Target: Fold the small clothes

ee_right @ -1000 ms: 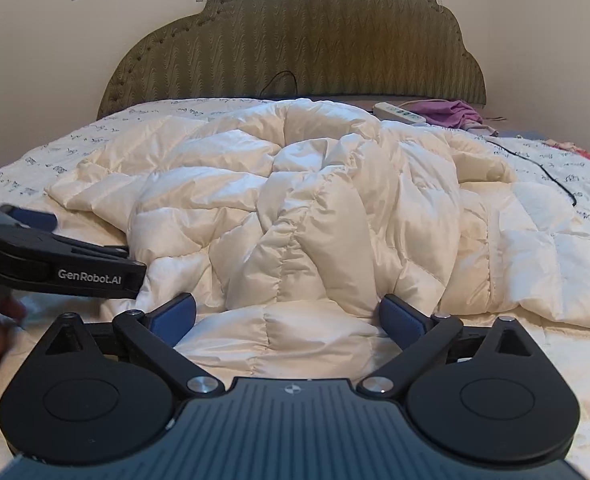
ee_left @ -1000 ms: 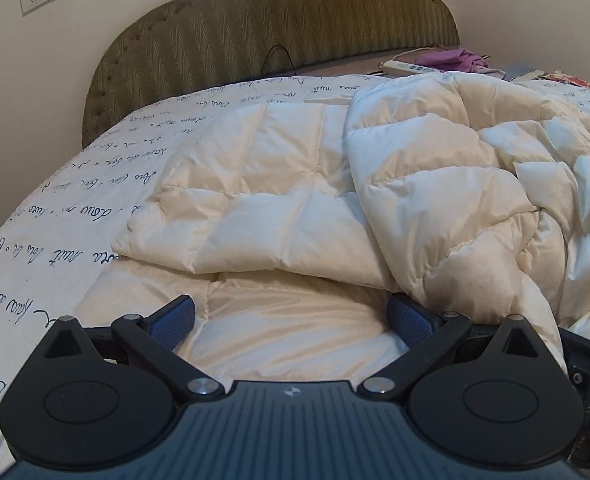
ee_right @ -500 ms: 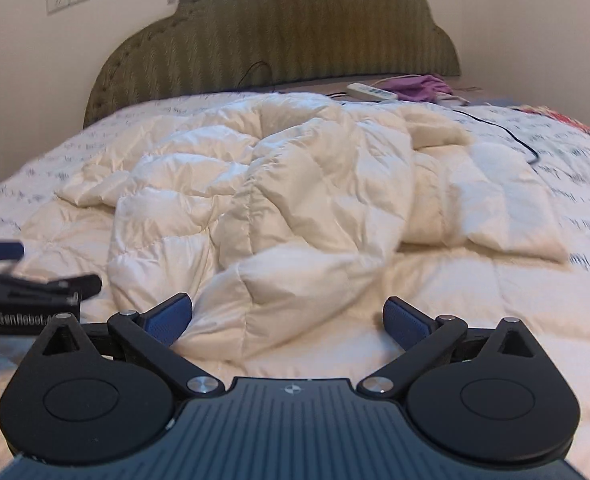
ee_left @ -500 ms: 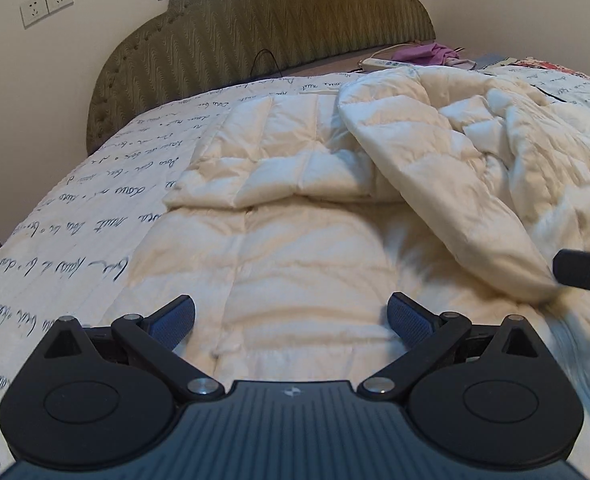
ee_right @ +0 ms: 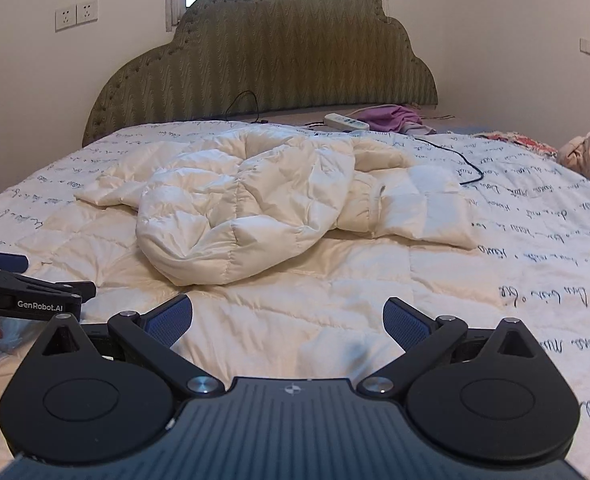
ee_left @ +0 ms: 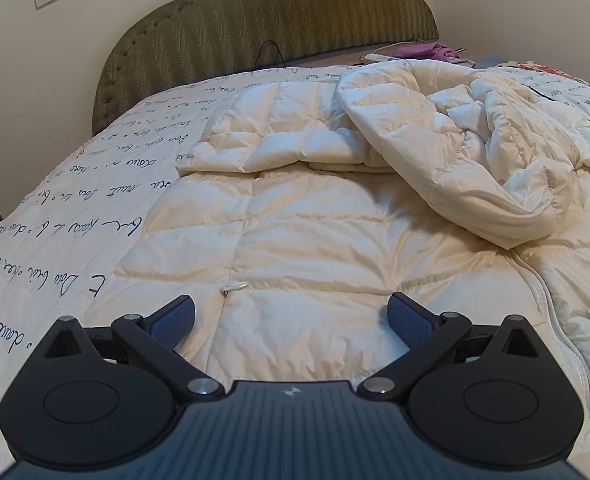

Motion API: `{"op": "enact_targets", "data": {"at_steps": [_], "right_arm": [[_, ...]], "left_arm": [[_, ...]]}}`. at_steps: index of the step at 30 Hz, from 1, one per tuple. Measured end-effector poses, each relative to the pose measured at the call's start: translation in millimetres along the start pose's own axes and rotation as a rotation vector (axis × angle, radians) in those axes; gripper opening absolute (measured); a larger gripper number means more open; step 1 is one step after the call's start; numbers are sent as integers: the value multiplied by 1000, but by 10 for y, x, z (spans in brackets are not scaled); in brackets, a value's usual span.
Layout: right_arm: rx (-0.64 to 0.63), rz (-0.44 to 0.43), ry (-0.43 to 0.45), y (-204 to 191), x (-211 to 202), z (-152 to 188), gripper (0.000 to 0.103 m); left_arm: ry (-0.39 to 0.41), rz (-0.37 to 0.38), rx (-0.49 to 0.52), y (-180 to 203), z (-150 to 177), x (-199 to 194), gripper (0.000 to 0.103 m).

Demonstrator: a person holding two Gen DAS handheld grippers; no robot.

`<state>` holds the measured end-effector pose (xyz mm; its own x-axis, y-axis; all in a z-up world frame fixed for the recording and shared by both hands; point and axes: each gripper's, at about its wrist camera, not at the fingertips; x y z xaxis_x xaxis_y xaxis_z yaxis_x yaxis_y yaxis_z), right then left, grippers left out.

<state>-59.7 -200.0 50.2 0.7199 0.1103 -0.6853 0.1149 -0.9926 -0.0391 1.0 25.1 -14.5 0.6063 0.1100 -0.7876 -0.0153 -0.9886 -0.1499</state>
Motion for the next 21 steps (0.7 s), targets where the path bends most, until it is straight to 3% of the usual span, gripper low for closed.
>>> {"op": "enact_targets", "data": {"at_steps": [4,16,21], "right_arm": [[32,-32,-6,37,-46,54,103],[32,-12,49,114,-389,170,103],[58,-24,57,262,-582,299,103]], "left_arm": [[0,-4,-2,-3,33,-30,103],[17,-8,-16,-151,219,-232,103],[71,-103,-44,-352,376,-431,103]]}}
Point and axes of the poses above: each gripper's, at about its wrist camera, not at the fingertips, and x roughly the way its jaws point, y to its right, z to its underside, and after that the axes turned 12 degrees about -y, right-handed
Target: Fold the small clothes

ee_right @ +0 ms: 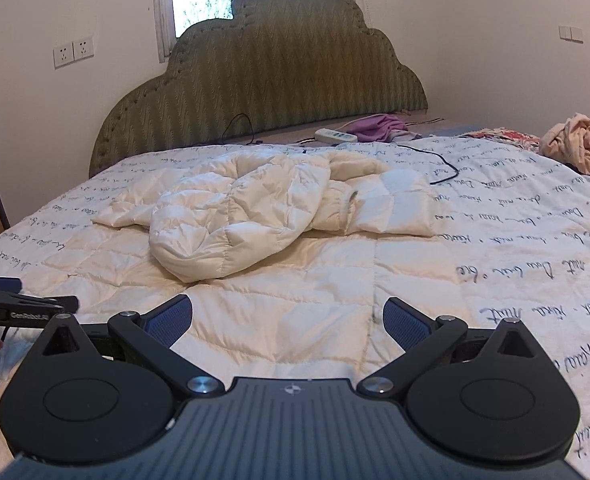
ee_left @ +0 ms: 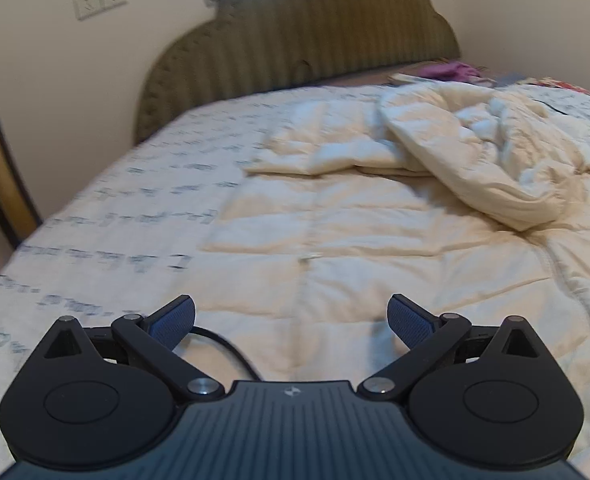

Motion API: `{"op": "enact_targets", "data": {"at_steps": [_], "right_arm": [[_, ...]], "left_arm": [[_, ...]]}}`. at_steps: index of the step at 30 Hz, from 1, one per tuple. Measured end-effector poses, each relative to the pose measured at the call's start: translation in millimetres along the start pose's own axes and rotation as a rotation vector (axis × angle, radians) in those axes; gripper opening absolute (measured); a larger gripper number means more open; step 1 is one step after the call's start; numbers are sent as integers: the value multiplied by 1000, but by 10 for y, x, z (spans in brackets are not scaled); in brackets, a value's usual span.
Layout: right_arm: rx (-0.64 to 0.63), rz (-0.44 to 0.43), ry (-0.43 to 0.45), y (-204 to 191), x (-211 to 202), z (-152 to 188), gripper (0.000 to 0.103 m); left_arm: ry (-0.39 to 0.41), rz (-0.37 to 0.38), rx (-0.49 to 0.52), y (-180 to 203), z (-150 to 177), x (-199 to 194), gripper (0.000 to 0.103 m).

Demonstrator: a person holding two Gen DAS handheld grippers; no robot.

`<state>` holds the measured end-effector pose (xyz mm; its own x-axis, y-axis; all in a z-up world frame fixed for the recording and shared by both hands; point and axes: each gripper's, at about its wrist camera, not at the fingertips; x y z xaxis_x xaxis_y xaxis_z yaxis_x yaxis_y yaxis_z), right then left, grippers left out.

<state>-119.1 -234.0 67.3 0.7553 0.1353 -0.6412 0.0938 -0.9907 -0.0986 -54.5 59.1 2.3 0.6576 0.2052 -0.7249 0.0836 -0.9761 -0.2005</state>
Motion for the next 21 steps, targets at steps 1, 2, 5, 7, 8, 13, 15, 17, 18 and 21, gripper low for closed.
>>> {"op": "enact_targets", "data": {"at_steps": [1,2,5,7,8,13,15,17,18,21], "right_arm": [[5,-7,-1,26,-32,20,103],[12,-16,-2,47,-63,37,103],[27,-48,-6,100,-154,80,103],[22,-63,-3,126,-234,100,103],[14,-63,4,141,-289,106,103],[-48,3,111,254,-727,74,103],[-72,29,144,332,-954,35,103],[-81,47,175,422,-1186,8,103],[-79,54,196,478,-1318,0,103],[-34,21,204,654,-1569,-23,103]], "left_arm": [[8,-33,-12,-78,16,-27,103],[10,-55,-28,-157,32,-43,103],[1,-90,-97,-498,56,-97,103],[-2,-119,-134,-749,66,-151,103],[0,-138,-149,-871,72,-182,103],[54,-319,-192,-1473,61,-464,103],[95,-427,-209,-1706,35,-633,103],[125,-503,-247,-1957,4,-805,103],[138,-526,-263,-2071,-14,-891,103],[203,-629,-281,-2324,-104,-1173,103]]}}
Point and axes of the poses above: each gripper's, at about its wrist camera, not at the fingertips, and x roughly the way its jaws point, y to its right, z to its underside, and after that the axes turned 12 degrees about -y, right-handed
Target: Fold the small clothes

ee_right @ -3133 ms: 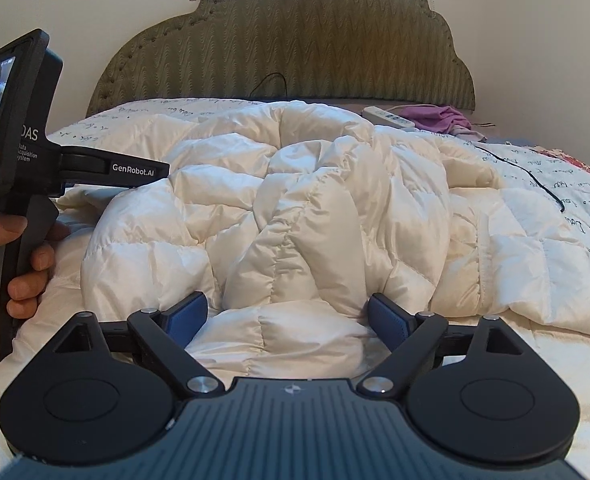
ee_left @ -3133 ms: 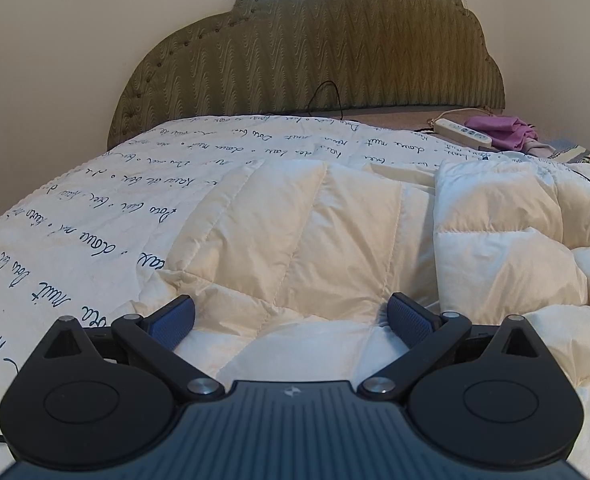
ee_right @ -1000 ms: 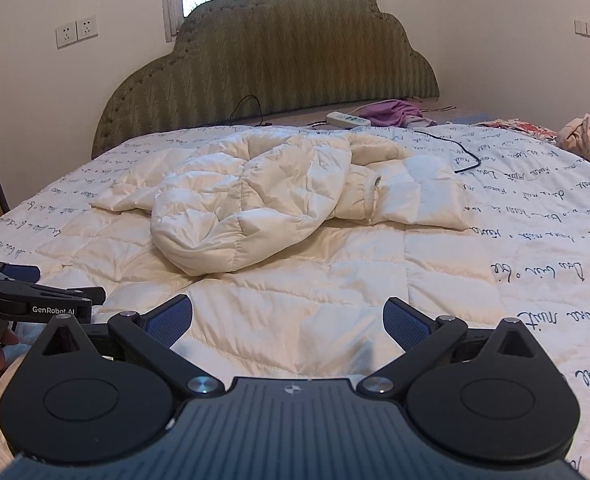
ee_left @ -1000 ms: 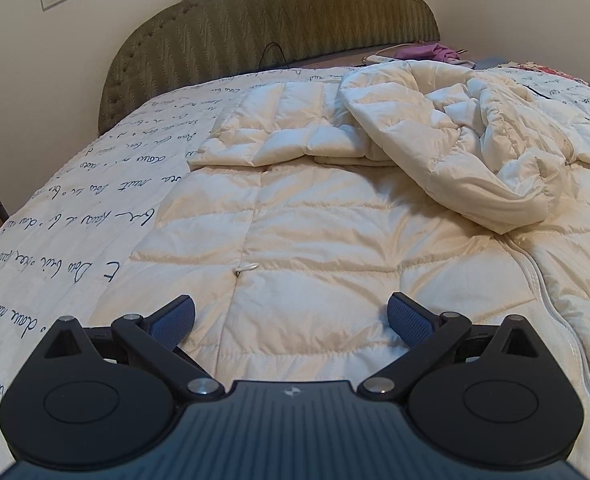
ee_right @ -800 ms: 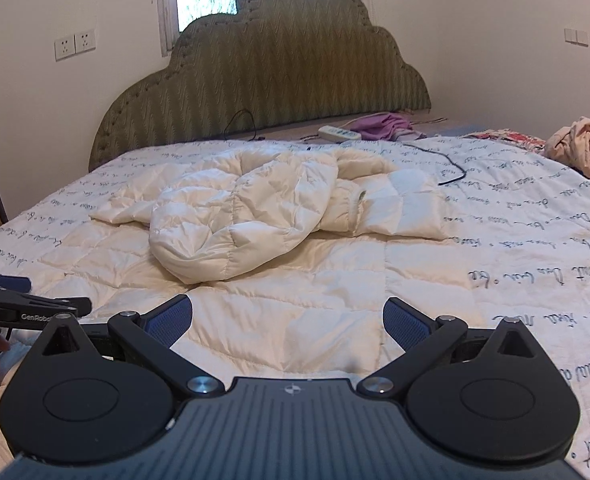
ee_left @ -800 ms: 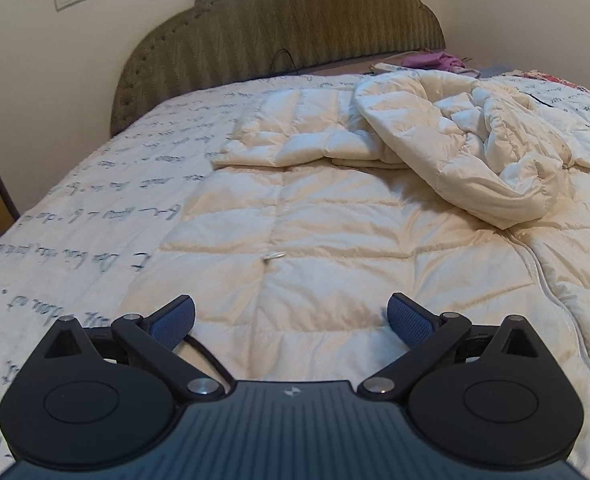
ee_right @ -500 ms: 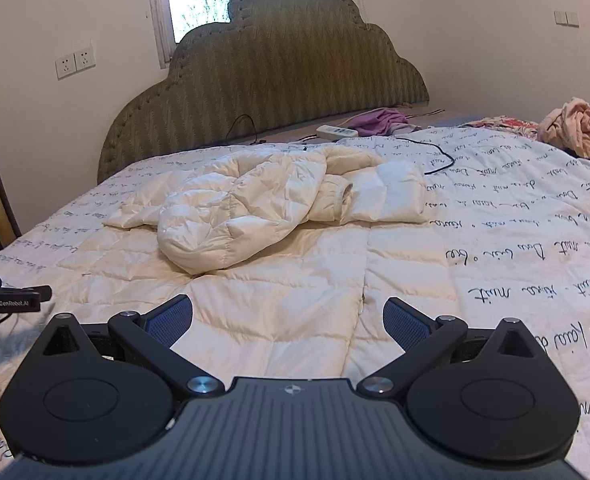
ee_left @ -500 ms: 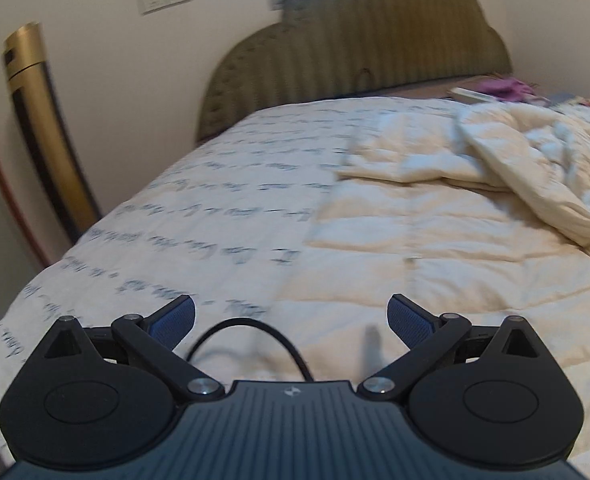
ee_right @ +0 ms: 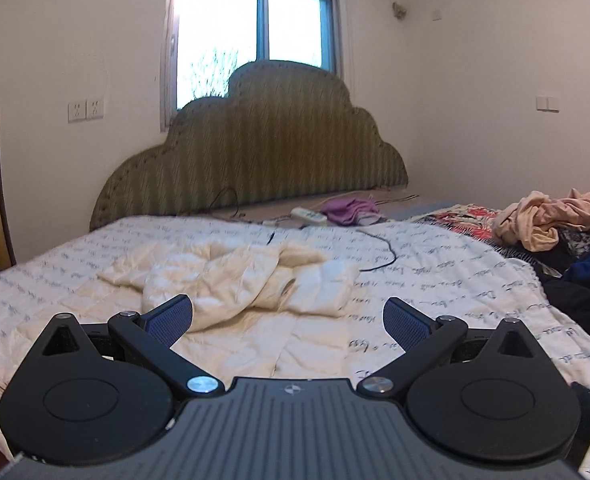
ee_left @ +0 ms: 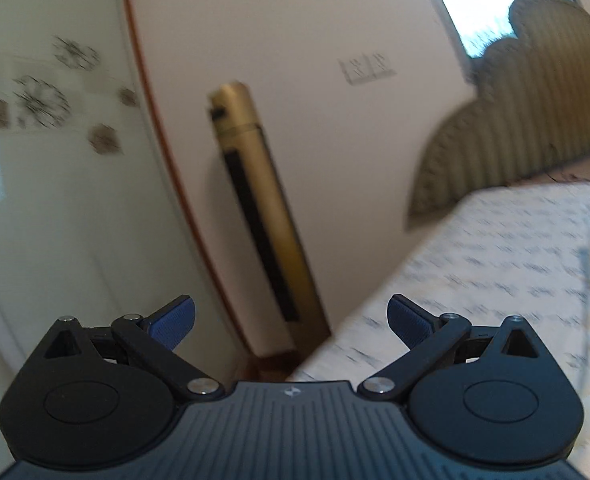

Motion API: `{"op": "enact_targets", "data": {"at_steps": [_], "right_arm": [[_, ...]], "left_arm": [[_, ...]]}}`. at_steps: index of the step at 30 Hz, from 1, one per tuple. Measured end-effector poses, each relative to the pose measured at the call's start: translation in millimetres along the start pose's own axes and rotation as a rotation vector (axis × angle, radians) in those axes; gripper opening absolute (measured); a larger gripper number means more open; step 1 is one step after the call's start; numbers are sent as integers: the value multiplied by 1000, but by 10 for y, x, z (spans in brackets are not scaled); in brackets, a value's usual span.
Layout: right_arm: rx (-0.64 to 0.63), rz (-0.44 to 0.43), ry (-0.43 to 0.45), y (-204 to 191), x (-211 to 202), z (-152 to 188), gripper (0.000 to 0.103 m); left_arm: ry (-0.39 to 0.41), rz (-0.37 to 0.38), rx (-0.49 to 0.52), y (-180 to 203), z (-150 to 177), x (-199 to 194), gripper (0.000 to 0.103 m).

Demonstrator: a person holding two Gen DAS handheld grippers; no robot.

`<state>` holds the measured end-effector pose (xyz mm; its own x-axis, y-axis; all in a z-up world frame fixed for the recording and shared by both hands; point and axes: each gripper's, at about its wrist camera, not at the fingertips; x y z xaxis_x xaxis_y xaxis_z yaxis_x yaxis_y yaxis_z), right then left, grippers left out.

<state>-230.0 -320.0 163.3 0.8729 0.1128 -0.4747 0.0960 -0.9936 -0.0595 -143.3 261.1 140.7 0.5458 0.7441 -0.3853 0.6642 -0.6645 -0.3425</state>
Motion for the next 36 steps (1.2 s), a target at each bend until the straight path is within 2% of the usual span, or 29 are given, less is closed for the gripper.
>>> {"op": "enact_targets", "data": {"at_steps": [3,4,5,6,7,9,10,12,17,21,23,26,29,32,33,34,35,36], "right_arm": [[70,-62,-36,131,18,56,103],[91,-80,-68,164,83,99,103],[114,-86,-104,173,175,171,103],[135,-85,-135,179,266,246,103],[152,-87,-171,166,380,335,103],[171,-100,-234,143,552,510,103],[180,-109,-259,128,621,588,103],[193,-131,-310,94,720,728,103],[236,-128,-387,102,793,963,103],[357,-205,-417,245,835,1139,94],[393,-251,-428,244,877,1206,90],[422,-331,-439,187,946,1238,89],[487,-421,-438,190,1031,1249,85],[550,-502,-439,182,1120,1281,70],[566,-513,-438,179,1148,1293,60],[579,-511,-436,176,1167,1308,46],[591,-496,-433,178,1182,1320,37],[607,-483,-430,189,1199,1334,20]], "left_arm": [[78,-102,34,-92,-148,-74,103],[92,-105,53,-76,-165,-96,103],[97,-68,74,-37,-157,-125,103],[81,10,91,12,-128,-137,103],[49,120,117,73,-80,-137,103],[-53,376,186,256,84,-94,103],[-103,460,206,363,183,-61,103],[-178,571,244,596,413,-5,103],[-281,743,338,1045,908,0,103],[-358,867,368,1187,1066,45,103],[-413,940,348,1215,1115,91,103],[-505,1066,255,1214,1195,183,103],[-515,1131,185,1243,1195,233,102],[-535,1191,166,1288,1149,214,102],[-541,1208,164,1301,1139,204,97],[-550,1219,162,1318,1127,205,91],[-569,1223,162,1339,1106,219,74],[-597,1213,158,1358,1089,251,50]]}}
Point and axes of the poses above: each gripper's, at about its wrist camera, not at the fingertips, and x roughly the way its jaws point, y to its right, z to its underside, and after that the axes turned 12 degrees about -y, right-handed
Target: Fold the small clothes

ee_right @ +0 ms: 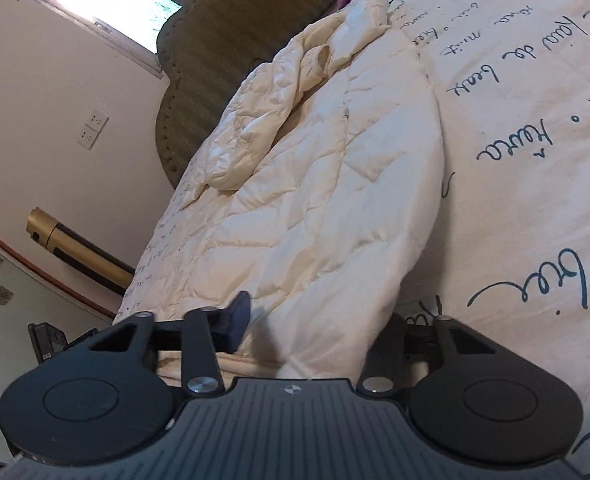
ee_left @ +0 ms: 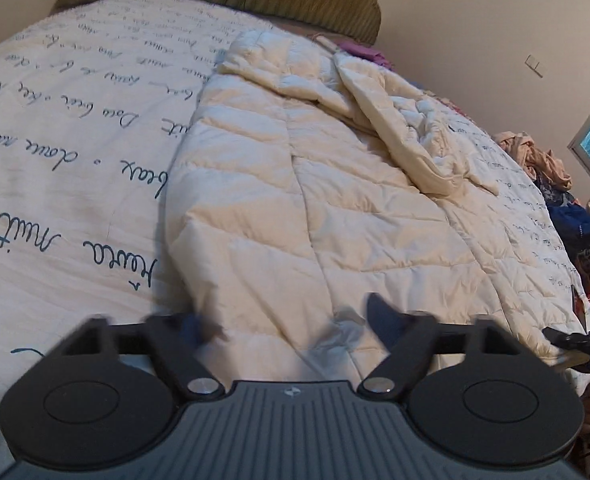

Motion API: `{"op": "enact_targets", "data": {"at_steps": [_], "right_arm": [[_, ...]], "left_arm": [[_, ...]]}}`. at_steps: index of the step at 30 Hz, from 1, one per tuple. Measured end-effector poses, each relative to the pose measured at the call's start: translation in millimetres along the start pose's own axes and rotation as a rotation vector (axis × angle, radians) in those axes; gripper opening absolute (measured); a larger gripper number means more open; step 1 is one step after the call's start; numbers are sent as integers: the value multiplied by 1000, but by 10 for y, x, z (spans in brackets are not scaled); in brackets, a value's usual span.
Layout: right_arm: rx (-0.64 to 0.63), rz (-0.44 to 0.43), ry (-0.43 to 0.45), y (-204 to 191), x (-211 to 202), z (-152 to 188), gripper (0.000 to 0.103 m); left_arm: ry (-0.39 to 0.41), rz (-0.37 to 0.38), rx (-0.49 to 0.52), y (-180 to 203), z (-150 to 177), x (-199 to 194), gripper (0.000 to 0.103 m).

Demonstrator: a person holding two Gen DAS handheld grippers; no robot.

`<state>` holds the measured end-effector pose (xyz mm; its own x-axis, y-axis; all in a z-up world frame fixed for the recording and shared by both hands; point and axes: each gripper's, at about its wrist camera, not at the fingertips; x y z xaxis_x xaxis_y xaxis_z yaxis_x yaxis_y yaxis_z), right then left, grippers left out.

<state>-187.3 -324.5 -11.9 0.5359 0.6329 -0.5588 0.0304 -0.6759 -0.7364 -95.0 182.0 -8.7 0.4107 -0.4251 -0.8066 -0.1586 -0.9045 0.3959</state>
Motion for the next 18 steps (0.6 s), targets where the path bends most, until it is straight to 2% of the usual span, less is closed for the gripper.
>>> {"op": "enact_targets", "data": {"at_steps": [1,2,3,5,9,14,18], "right_arm": [[10,-9,10,12,6,-1,20],[16,-24,20,18,8,-2,20],[17,-45,29,23,1,0,19],[-2,-73,43,0,-55,-2,18],[-48,-113,66,-77,-236,-33,16],[-119,-125,79,-149,-413,-76,16],[-196,-147,92,-253,-601,-99,16]], "left_arm": [[-18,-5,-30,-37,-37,5,41],[-33,8,-60,-83,-68,-2,26],[-48,42,-95,-142,-93,-19,15],[-52,76,-125,-185,-97,-80,10],[-19,63,-73,-66,-34,-257,7],[8,80,-31,63,15,-466,6],[59,130,-10,106,74,-720,6]]}}
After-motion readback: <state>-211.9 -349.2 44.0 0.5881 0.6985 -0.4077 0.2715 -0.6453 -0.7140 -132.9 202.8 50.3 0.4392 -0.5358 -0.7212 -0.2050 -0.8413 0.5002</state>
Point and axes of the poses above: each gripper's, at about its wrist camera, not at the fingertips, and x roughly the way its jaws point, y to its right, z to its underside, and after that the axes turned 12 degrees about -y, right-handed
